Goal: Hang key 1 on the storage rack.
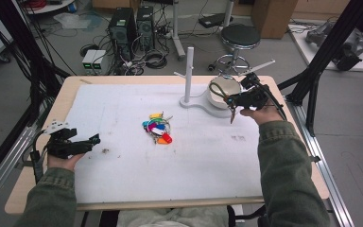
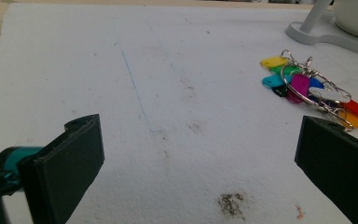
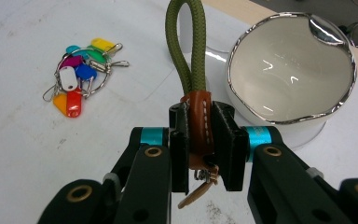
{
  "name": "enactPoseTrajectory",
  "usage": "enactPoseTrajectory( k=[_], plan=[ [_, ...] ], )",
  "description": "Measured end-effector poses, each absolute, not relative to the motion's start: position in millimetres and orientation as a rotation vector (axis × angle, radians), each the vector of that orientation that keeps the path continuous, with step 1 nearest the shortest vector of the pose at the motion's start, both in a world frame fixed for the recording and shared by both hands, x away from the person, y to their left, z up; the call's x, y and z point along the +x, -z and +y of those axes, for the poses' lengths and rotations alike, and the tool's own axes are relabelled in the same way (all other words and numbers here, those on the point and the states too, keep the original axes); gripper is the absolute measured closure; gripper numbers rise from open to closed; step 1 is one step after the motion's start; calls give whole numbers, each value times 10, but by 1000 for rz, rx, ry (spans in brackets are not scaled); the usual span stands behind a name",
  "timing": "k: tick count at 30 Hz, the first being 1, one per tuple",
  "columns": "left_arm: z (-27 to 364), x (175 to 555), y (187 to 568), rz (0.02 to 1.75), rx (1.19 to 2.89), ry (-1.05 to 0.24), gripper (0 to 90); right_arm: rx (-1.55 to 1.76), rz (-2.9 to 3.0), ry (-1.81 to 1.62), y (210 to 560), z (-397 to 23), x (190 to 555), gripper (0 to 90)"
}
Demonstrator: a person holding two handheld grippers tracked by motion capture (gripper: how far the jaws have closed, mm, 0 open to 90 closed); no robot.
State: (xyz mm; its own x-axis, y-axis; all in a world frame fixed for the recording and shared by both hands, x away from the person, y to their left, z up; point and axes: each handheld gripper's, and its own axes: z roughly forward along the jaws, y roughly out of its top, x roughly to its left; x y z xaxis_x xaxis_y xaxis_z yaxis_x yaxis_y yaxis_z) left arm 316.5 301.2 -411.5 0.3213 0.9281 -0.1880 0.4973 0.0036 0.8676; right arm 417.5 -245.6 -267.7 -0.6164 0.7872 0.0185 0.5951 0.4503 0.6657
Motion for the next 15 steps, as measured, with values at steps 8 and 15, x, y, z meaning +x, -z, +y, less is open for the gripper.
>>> enactPoseTrajectory(
  k=[8, 15],
  plan=[
    [3020, 3171, 4117, 1313, 1631, -565, 18, 1176, 2398, -985, 2547, -2329, 4244, 774],
    [3019, 3171, 4117, 1311, 1634, -565, 18, 1142, 2408, -982, 2439, -2200, 4285, 773]
  ],
)
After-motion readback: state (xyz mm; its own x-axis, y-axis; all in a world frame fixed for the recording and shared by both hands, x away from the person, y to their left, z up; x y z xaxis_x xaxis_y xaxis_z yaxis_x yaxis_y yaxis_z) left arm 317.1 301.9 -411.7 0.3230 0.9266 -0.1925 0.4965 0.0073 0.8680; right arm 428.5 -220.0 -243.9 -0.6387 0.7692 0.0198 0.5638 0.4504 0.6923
